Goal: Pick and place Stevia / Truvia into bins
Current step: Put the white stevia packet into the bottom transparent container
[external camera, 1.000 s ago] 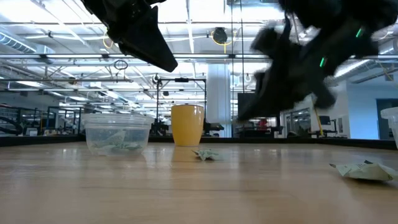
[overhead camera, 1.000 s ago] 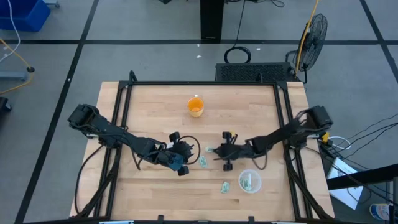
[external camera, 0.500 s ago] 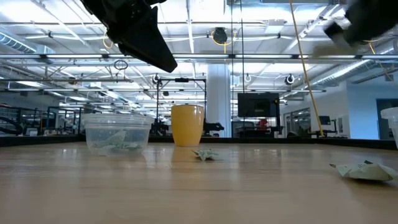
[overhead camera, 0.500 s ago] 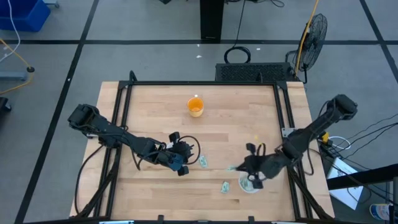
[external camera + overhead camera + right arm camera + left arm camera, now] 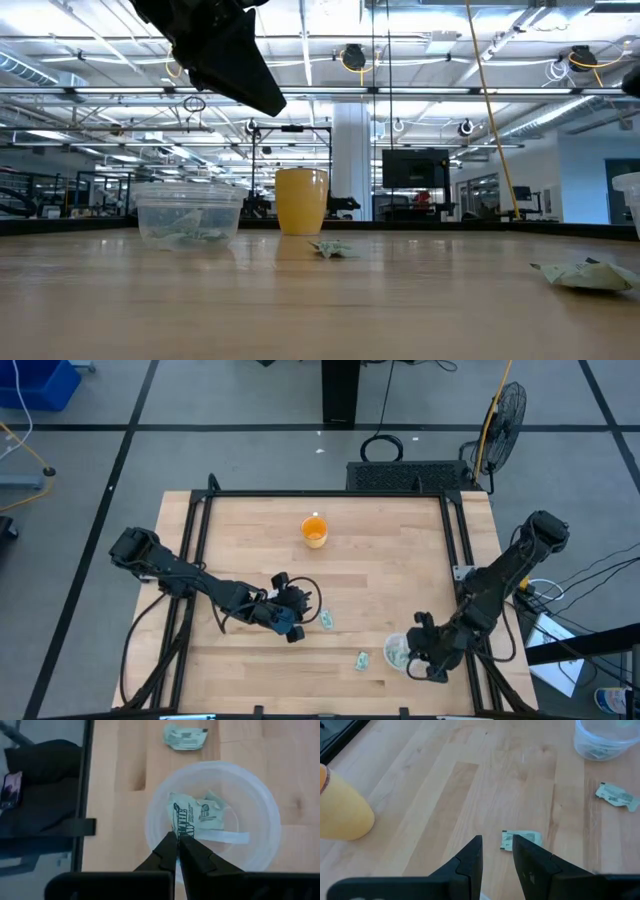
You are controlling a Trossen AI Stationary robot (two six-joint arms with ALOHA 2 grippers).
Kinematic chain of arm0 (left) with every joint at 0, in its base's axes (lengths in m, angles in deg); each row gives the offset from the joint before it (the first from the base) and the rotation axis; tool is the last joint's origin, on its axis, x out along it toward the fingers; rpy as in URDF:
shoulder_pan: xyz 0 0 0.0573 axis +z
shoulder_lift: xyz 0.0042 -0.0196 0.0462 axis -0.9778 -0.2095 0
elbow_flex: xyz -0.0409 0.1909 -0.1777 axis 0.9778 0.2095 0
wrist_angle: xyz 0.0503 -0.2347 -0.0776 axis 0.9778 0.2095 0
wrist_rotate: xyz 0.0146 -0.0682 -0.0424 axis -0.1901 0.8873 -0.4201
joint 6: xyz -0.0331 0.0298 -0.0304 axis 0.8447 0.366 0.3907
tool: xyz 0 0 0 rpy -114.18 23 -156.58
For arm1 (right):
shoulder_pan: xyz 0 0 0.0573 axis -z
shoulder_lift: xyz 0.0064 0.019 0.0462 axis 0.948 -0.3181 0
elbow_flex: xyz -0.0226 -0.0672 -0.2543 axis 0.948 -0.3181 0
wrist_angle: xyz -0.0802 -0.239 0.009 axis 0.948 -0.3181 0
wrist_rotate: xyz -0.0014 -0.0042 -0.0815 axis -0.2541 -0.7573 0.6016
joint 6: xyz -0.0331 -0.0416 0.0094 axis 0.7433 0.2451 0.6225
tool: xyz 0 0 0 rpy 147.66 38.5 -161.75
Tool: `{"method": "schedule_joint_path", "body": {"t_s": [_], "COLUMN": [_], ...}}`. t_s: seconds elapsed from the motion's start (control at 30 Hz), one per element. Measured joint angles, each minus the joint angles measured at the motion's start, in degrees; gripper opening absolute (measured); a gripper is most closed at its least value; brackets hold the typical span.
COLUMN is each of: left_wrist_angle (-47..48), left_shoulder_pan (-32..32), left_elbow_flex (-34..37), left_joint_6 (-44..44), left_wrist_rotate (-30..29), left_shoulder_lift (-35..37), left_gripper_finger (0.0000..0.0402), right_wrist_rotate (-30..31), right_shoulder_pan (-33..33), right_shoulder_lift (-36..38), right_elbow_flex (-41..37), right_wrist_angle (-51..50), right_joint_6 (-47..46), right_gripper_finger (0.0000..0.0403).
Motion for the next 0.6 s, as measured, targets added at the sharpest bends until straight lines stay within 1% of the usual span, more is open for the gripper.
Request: {"method": "schedule_joint_path", "body": {"t_s": [0.13,0.27,0.4,0.47,0.6], "left_wrist_angle": [-0.20,-0.33,-0.38,-0.45,-1.41], "left_shoulder_pan": [0.00,0.00,0.00,0.00,0.00], "left_elbow_flex": [0.00,0.00,0.00,0.00,0.00], "left_joint_6": [0.02,0.11,0.20,0.17,0.17], "left_wrist_rotate": [-0.02,-0.02,-0.02,-0.08,-0.10], "left_shoulder_lift": [0.00,0.00,0.00,0.00,0.00], "left_gripper_finger": [0.0113,0.0113,0.0113,0.0113,0.0113], "right_wrist_rotate": [0.27,-1.10,-1.54,-1.53,-1.54], "right_shoulder_pan": [0.75,2.14,2.92,3.31,3.72], "right_shoulder_lift": [-0.02,-0.04,-0.04,-0.04,-0.02], "right_elbow_flex": [-3.18,-6.21,-7.16,-7.16,-7.16], "right_wrist_angle": [0.29,0.83,1.45,2.13,4.98], "right_joint_6": [-1.47,-4.18,-3.96,-3.37,-0.56], "right_gripper_finger": [0.0004,0.0004,0.0007,0.0016,0.0047]}}
